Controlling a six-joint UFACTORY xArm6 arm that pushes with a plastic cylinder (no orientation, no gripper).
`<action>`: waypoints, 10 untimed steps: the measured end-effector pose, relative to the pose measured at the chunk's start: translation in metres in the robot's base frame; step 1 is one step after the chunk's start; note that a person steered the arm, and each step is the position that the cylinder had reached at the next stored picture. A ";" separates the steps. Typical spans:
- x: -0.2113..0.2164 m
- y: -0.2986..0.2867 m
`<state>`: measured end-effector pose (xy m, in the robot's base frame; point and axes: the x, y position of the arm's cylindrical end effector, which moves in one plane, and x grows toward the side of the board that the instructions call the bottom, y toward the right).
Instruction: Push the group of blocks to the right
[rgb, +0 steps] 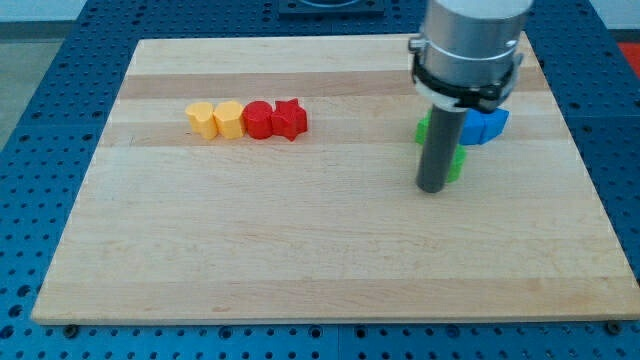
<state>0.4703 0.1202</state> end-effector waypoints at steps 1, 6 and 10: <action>-0.014 0.011; -0.074 -0.040; -0.076 -0.014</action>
<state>0.3939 0.1067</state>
